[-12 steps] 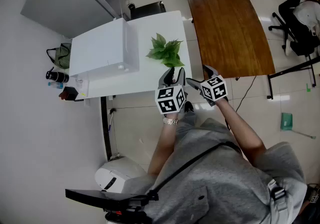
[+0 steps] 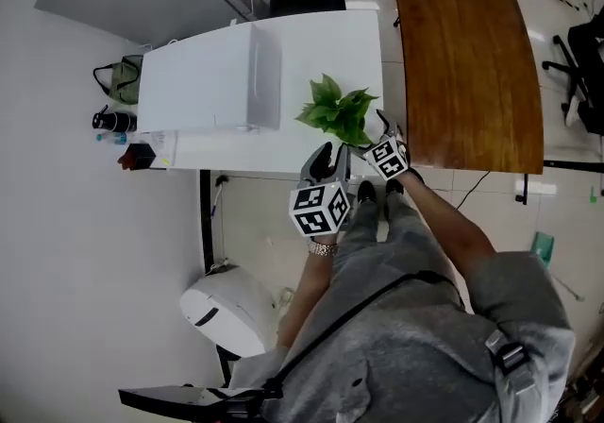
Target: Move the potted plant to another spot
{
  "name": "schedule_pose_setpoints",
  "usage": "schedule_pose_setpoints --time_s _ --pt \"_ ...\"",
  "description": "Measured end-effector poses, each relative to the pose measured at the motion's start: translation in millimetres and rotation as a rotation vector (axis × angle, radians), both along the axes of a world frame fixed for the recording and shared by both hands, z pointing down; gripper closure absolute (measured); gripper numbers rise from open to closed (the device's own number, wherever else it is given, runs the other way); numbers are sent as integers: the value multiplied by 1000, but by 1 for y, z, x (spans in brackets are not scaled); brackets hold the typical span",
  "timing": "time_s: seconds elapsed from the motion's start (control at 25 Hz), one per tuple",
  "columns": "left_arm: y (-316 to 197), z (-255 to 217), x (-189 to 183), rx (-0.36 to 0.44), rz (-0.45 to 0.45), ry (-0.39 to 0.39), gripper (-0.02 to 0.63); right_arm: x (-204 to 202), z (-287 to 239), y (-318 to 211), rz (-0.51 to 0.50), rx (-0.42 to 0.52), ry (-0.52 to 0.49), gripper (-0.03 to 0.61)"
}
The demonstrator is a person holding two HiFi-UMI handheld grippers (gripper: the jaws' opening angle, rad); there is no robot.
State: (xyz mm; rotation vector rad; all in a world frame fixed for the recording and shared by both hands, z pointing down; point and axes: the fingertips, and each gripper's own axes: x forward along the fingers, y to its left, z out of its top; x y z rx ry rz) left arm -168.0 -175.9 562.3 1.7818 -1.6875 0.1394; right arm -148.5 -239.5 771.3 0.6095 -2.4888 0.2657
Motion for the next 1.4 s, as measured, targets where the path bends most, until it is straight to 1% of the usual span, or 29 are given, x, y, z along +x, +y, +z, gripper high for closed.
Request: schedule_pose_setpoints --time_s 0.08,0.2,0.32,0.48,0.56,0.6,0.76,0.88,0.96,1.08,1.16,1.24,1.4 --pt "2 2 -4 -12 -30 -3 465 -13 4 -8 -26 11 -22 -5" --pt "8 7 -12 -26 -72 -28 465 -38 8 -6 -87 -6 -56 -6" --pt "14 12 -17 -38 -99 -27 465 -54 17 2 -149 2 -30 -5" --pt "25 19 -21 -62 -141 -22 466 -61 24 0 -150 0 -10 -5" --pt "26 23 -25 -73 -156 -25 469 -63 26 -3 -158 10 7 35" --pt "26 24 -26 -77 -162 -25 471 -64 26 -4 -162 9 9 40" --pt "27 28 -27 -89 -168 -23 476 -61 20 -4 -147 -1 -32 57" --pt "26 29 -22 -90 -159 -21 476 -52 12 -4 -132 20 -54 60" --pt "22 29 -18 -88 -144 -21 477 -44 5 -9 -104 34 -66 61" --pt "14 27 -10 -80 -108 -21 477 -17 -7 -25 -10 43 -80 61" --pt "5 27 -4 -73 -76 -22 479 18 -12 -42 82 57 -75 61" --pt "-8 28 6 -66 -38 -20 480 69 -11 -62 203 66 -54 60" --pt "-36 26 39 -50 59 -16 482 211 14 -96 499 48 33 60"
